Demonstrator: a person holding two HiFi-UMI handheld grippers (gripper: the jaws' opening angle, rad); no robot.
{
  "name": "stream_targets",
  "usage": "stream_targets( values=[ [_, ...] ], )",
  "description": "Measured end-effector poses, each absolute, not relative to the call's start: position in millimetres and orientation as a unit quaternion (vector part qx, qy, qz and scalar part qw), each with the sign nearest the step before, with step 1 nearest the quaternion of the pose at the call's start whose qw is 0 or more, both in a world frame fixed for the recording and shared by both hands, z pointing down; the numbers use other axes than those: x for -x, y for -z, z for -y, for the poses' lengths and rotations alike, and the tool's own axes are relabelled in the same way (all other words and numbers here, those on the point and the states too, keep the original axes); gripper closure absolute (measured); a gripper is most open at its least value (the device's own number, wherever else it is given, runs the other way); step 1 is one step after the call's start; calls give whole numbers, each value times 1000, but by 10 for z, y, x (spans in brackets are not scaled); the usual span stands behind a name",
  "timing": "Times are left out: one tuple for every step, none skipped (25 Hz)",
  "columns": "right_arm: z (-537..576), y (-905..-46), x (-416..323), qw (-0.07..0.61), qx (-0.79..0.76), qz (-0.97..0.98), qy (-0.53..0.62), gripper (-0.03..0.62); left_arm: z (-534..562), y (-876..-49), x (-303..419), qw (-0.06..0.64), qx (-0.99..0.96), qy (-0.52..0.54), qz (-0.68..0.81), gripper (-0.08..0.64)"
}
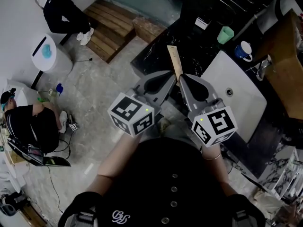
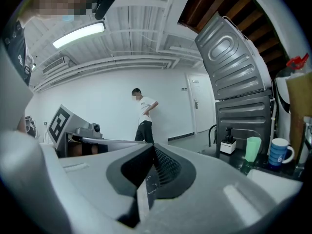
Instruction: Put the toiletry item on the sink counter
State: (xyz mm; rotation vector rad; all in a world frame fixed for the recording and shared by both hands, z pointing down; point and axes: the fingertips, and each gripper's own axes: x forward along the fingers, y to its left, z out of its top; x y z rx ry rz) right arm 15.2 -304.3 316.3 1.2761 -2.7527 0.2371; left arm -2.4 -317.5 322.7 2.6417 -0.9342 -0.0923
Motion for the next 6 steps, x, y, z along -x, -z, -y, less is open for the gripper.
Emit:
stream_targets(
  values=[
    [3046,-3174,-155,51,-419,903,-78,588,3174,-3234,23,169,-929,32,329,543],
    [3048,-3186,-159,54,-420,903,-78,588,3174,-3241,18,169,-929,30,328,543],
    [3049,-3198,-164,57,-421,902,-77,588,3173,-3248,11,170,-929,29,327,543],
    [3050,-3209,-168,58,-421,902,-78,588,3172,-3254,3,170,-929,27,326,543],
    [3050,-3219,-170,59,-420,902,-79,588,3171,-3261,-3,171,-930,26,325,543],
    [3050,-3229,-171,60,-419,902,-81,588,3171,-3267,-9,171,-930,24,324,543]
  ],
)
